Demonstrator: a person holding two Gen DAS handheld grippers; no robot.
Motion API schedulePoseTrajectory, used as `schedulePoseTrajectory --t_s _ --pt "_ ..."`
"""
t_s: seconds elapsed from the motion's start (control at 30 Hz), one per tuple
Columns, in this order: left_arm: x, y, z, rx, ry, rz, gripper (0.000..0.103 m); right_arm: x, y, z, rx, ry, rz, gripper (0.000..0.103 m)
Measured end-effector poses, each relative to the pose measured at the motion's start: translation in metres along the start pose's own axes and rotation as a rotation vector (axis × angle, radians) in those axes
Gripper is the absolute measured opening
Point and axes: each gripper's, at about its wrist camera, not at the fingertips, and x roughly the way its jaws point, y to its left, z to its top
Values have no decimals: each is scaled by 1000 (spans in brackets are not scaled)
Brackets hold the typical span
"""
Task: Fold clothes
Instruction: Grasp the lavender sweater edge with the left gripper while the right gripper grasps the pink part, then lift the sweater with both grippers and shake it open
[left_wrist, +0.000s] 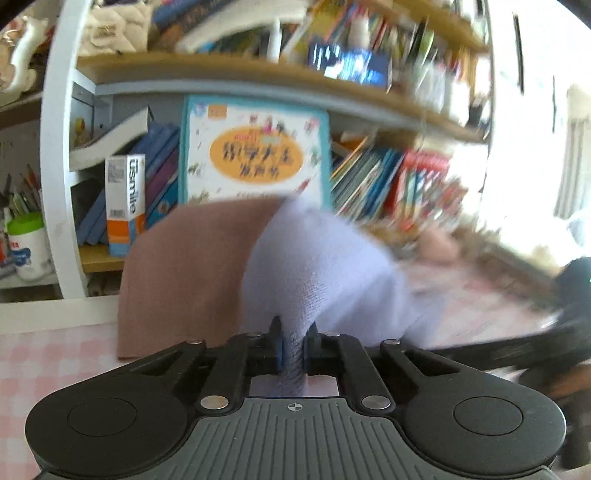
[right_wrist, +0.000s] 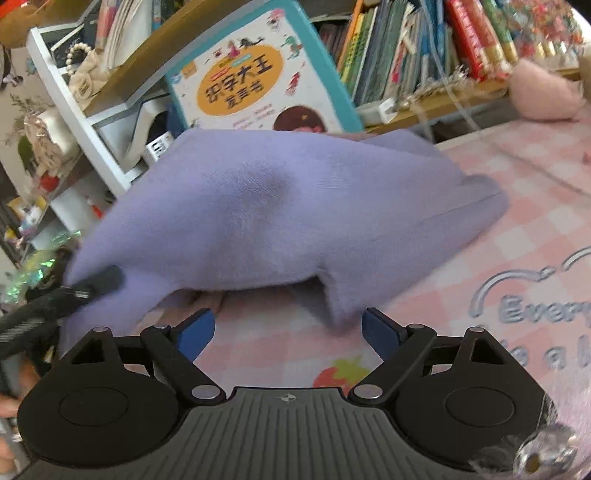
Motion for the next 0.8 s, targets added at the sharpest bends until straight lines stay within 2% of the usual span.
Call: schedulePoseTrajectory --t_s 0.13,0.2,0.23,0.3,0.33,0.37,0.43,0.5,0.6,0.7,0.8 --pt "-42 -4 10 -54 -52 -76 8 3 18 -6 -115 4 -122 87" --pt "-60 -2 13 -84 -84 -108 8 0 20 -10 -148 -22 -188 79" --pt "-65 -1 12 -97 -90 -111 8 -5 18 -10 -131 -44 -195 66" --pt "-75 3 9 -122 -95 -110 8 -20 10 -11 -58 -94 -142 62" --pt "-79 5 8 -135 -97 -110 8 -27 6 -12 -21 -119 -116 48" --pt "-84 7 6 -148 -100 -109 8 -35 2 -12 16 -144 -90 29" --pt "-87 2 -3 -151 -78 -128 8 -50 1 -10 57 -195 -60 12" --pt "-88 -6 -12 -145 -48 -158 8 -68 4 -3 60 -265 -68 9" --pt "-92 -25 -19 -129 -31 -253 8 -100 2 17 101 -381 -48 8" --pt "-102 -52 -6 -73 -105 -366 8 -141 10 49 79 -519 -33 8" --pt "-122 -68 23 -46 -247 -491 8 -182 32 91 20 -667 0 8"
